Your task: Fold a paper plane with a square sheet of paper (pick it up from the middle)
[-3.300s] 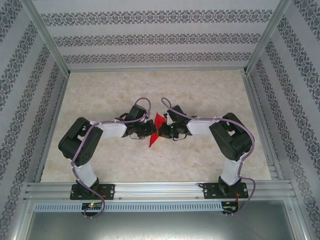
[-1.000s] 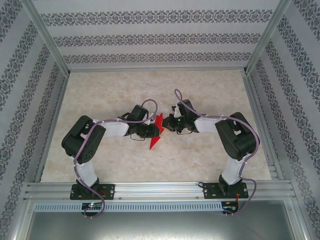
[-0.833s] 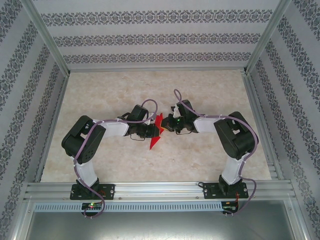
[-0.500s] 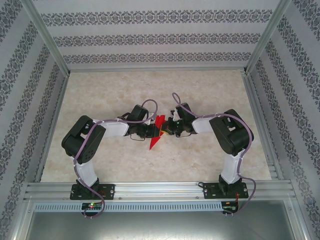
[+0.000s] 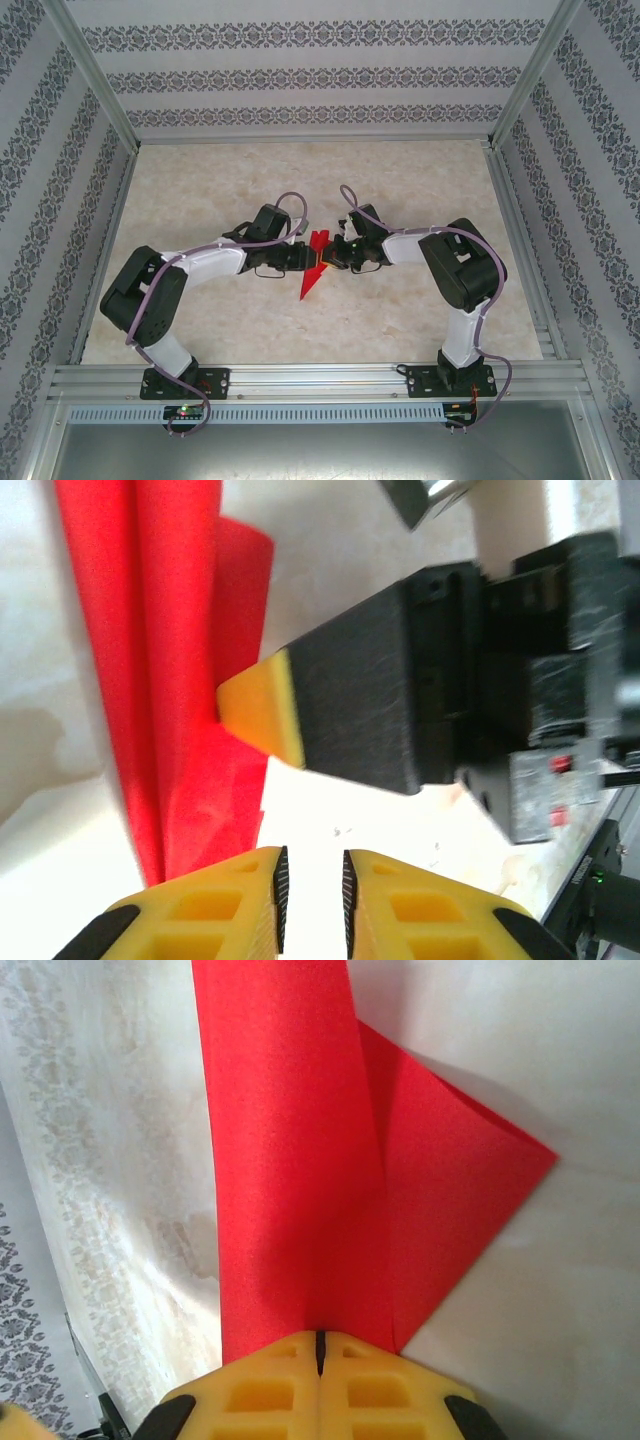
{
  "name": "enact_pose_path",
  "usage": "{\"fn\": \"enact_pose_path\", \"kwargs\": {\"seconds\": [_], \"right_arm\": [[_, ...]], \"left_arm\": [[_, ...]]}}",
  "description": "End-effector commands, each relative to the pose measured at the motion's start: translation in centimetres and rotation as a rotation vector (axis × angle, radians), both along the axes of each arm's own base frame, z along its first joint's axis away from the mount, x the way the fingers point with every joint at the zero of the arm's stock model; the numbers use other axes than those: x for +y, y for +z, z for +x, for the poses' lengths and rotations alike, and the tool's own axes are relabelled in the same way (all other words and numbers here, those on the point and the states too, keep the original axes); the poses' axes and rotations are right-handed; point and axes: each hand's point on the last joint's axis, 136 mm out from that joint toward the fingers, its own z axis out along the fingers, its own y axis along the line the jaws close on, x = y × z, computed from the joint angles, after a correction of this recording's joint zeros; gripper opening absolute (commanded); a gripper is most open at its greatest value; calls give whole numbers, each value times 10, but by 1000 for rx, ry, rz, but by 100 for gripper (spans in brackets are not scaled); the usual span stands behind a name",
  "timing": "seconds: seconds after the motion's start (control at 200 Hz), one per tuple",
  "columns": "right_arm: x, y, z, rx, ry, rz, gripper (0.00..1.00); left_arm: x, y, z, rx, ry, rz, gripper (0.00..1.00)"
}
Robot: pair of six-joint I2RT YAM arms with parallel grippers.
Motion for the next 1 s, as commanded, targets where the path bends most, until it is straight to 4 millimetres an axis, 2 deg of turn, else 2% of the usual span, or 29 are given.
{"fn": "enact_pose_path", "kwargs": {"seconds": [0.0,0.23,0.32,0.49,0.994], "right_arm": [[-9,-30,-13,51,5,-105,5],[-11,-32,-14,51,9,-122,5],[-11,-32,-14,50,9,-122,5],[-12,-32,-15,52,12,-127,5],[-16,-40,-16,61,16,-157,5]], "left_arm": [[5,-22,-15,51,-9,58,25],[-8,-19,-19,33,-42,18,23],[-13,-24,-23,42,-62,26,23],[-10,-39,-31,73,-74,54,21],[-7,-46,-55,115,-100,46,22]]}}
